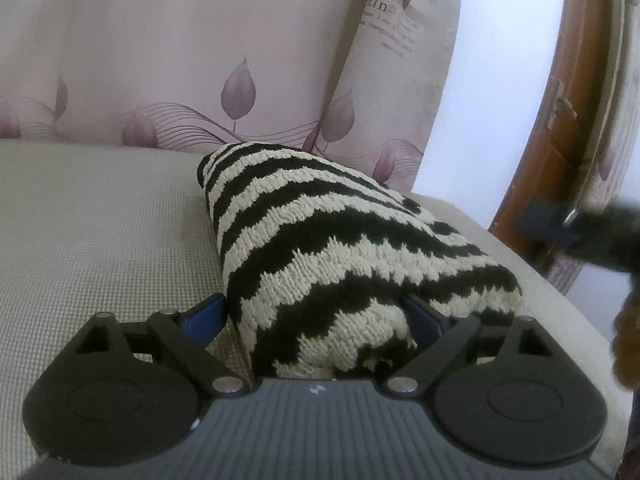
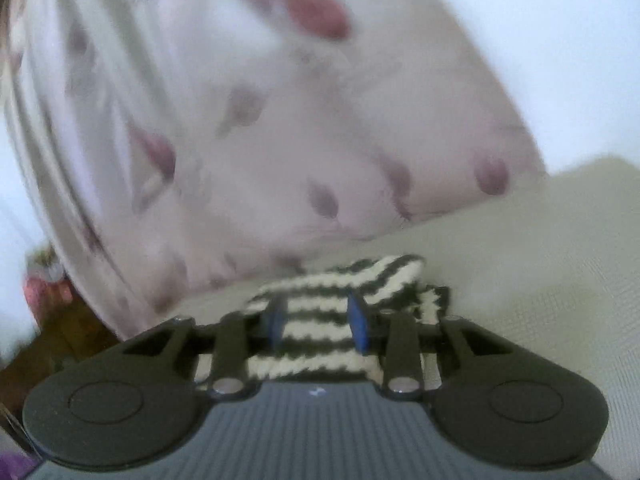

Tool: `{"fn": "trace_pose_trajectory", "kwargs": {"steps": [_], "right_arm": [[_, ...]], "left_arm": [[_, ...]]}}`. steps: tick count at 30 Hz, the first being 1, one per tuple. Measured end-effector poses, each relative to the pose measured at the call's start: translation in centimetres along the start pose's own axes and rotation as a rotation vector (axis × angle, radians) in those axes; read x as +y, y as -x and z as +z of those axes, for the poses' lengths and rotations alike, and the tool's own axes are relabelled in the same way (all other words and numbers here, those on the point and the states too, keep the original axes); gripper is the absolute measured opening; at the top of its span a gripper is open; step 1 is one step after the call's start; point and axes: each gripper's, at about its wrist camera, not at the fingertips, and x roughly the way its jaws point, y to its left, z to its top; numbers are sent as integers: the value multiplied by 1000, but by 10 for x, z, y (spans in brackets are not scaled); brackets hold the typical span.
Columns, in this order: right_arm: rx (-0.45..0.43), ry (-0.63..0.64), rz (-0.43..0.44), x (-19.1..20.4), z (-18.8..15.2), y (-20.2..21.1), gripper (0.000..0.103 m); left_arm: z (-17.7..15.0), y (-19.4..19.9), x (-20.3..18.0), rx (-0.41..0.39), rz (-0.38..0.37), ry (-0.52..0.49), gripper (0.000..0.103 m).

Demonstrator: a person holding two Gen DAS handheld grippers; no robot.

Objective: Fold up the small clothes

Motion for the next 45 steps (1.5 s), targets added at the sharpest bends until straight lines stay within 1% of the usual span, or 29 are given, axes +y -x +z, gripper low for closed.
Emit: {"fn": "trace_pose_trajectory", "kwargs": {"steps": [1,3,4,5,6,8,10,14,15,16,17,18,19,20,23,25,30,33,36,38,40,43,45], "right_arm": [[48,39,-13,4,-5,-11,21],[208,100,-65,5,-26,-39,15],[298,165,-95,6,-43,-52,14],[269,222,-75,8,-59,-51,14],[245,226,-76,7,-63,-48,14],[215,131,-66,-1,-55,-42,13],[147,71,-25,-7,-52,-32,14],[9,-22,-12,-17,-43,-8,17],[-17,-54,-22,-22,-39,-7,24],[-35,-83,-38,-26,-36,-6,41],[-43,-101,-53,-31,-29,-8,51],[-50,-113,-64,-33,-27,-9,73],[-50,-121,-70,-35,-26,-11,85],[-46,-125,-75,-36,-22,-14,87],[-1,-101,-97,-34,-20,-29,87],[31,-97,-123,-33,-23,-39,87],[92,-135,-136,-44,-30,-60,87],[116,-167,-133,-52,-35,-66,87],[120,-195,-112,-58,-36,-67,89],[125,-208,-94,-60,-37,-68,89],[133,-213,-72,-62,-38,-70,90],[143,-222,-38,-65,-37,-72,90],[157,-233,1,-67,-37,-74,90]], "left_arm": [[-1,0,0,-1,1,4,92],[-1,0,1,2,2,11,94],[-1,0,2,6,5,14,94],[-1,-1,2,7,6,15,94],[-1,0,2,4,6,15,94],[0,1,-1,3,22,-4,98],[1,4,-5,-9,35,-28,99],[4,9,-16,-29,77,-85,102],[6,10,-20,-33,91,-103,102],[8,11,-24,-38,101,-123,103],[9,12,-27,-40,107,-140,103],[11,12,-30,-40,114,-156,103],[12,13,-34,-40,127,-177,103],[13,13,-37,-43,143,-198,103],[17,12,-44,-43,172,-241,103],[20,11,-45,-43,182,-243,103],[28,7,-43,-33,204,-247,103],[32,1,-41,-26,225,-263,103],[36,-5,-37,-13,222,-267,103],[39,-11,-34,9,207,-265,103],[42,-17,-26,39,167,-238,103],[49,-25,-10,84,87,-169,103],[53,-33,5,124,10,-107,103]]}}
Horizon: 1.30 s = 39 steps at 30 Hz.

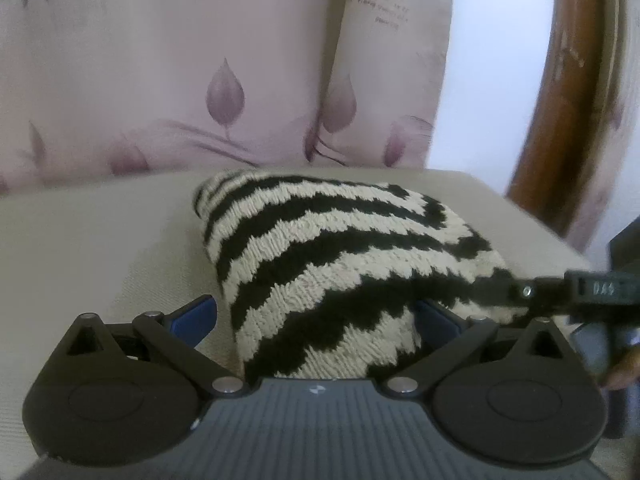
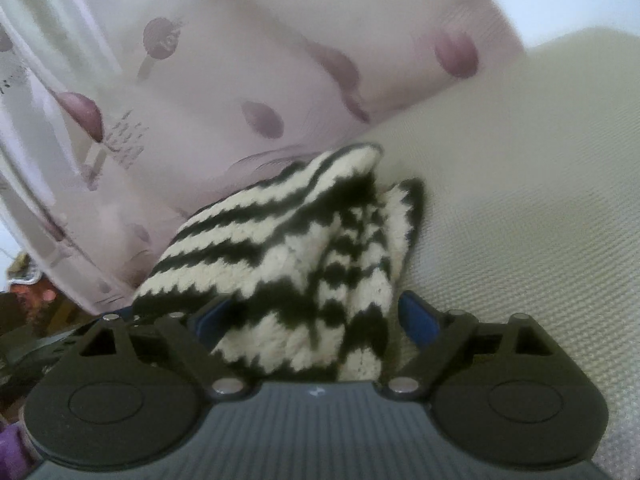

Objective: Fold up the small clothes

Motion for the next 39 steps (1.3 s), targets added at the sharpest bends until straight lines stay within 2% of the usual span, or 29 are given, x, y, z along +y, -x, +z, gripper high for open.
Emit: {"fn": "trace_pose_trajectory", "kwargs": {"steps": [3,7,14,20,22,23,24,25,27,33,37,39], "right_arm": [[23,-9,40,-3,2,-2,90],[54,-1,67,-4,7,-6,90],[81,-29,119,-10,16,-12,91],[120,-40,156,-12,27,-24,93],[126,-5,136,-7,28,-31,89],[126,4,138,-6,28,-34,83],[127,8,140,-7,28,-35,65],[127,-5,139,-10,26,-37,58],[103,-51,152,-18,25,-34,48],[45,-37,134,-8,19,-27,39],[14,-59,142,-2,16,-22,38],[6,-82,146,-1,14,-20,38]], "left_arm": [[4,-13,26,53,-129,107,103],[2,-34,49,107,-256,214,103],[2,-55,64,129,-387,272,103],[7,-69,71,143,-434,299,103],[6,-70,72,133,-441,295,102],[4,-69,73,126,-442,298,101],[2,-67,74,118,-431,293,95],[0,-65,73,108,-408,279,88],[-3,-60,70,98,-378,269,83],[-6,-40,50,48,-274,244,68],[-5,-22,31,19,-206,182,66],[-6,-14,29,14,-204,180,66]]}}
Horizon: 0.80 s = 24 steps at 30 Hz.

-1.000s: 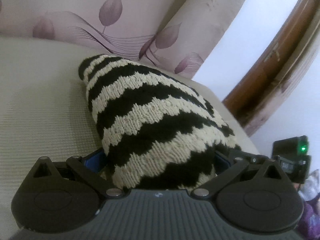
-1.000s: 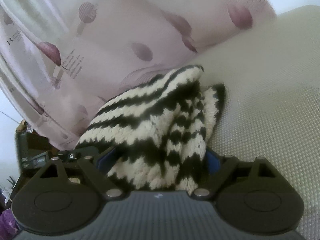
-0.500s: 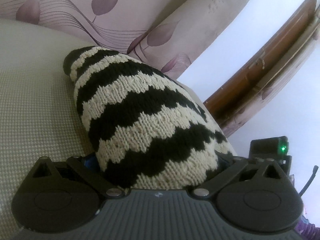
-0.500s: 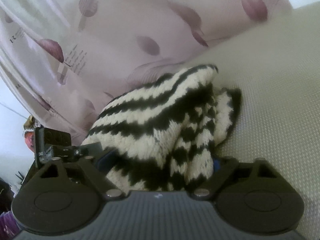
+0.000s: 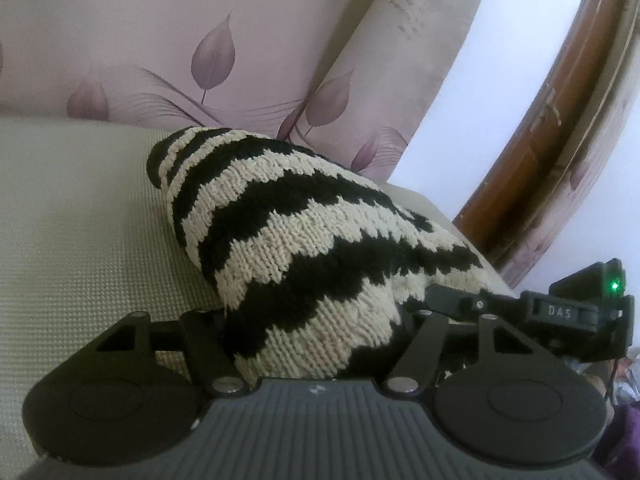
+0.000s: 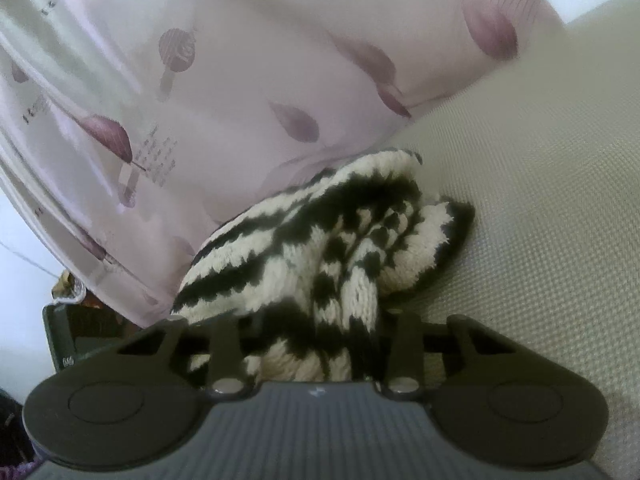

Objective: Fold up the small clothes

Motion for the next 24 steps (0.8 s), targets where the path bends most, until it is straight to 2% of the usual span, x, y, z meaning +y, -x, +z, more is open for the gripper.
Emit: {"fn": "trace_pose_trajectory", "kwargs": {"steps": [5,13,24], "right_arm": [[-12,-8,23,16,-6,6,38],[-30,-7,74,59,-25,14,38],[-12,34,122,125,-75,24,38]], "left_arm": [[3,19,0,-10,5,-5,66],[-2,74,-13,-26,59,-39,66],[-28,158,-29,-46,151,-80,66]]}}
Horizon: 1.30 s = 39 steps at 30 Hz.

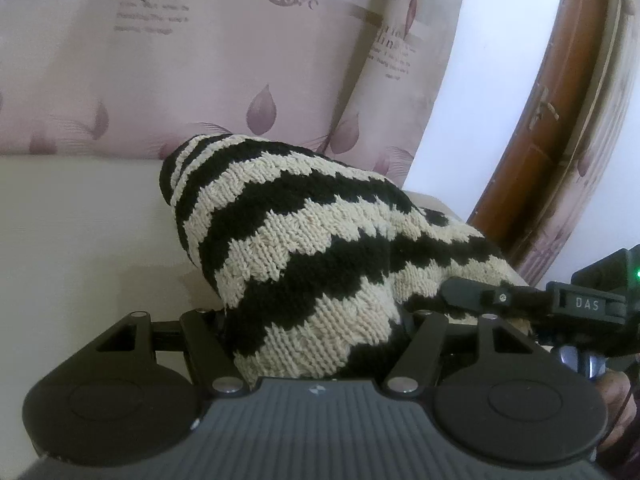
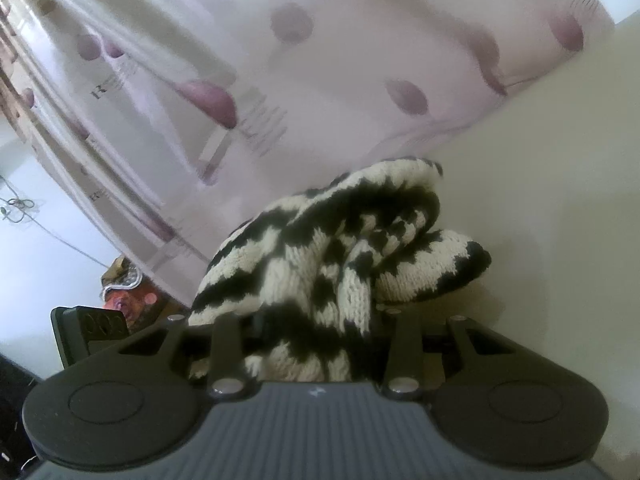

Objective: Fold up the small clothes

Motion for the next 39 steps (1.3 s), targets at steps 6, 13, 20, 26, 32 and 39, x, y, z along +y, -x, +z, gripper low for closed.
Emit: {"fn": "trace_pose_trajectory", "kwargs": {"steps": [6,13,20,26,32,39], "right_arm": [[10,18,11,34,-29,9,38],[28,26,16,63,-60,12,38],[45,36,7,78,-84,15,38],[56,35,-1,84,-100,15,38],[73,34,-16,84,-109,9,38],[99,25,-32,80,-115,0,38]], "left_arm": [[-15,39,2,-6,19,-6,67],[-36,75,9,-6,34,-6,67],[-55,97,16,-2,41,-6,67],[-66,103,22,10,42,-4,67],[-75,102,32,18,44,-10,68],[-84,94,44,36,52,-32,69]]}}
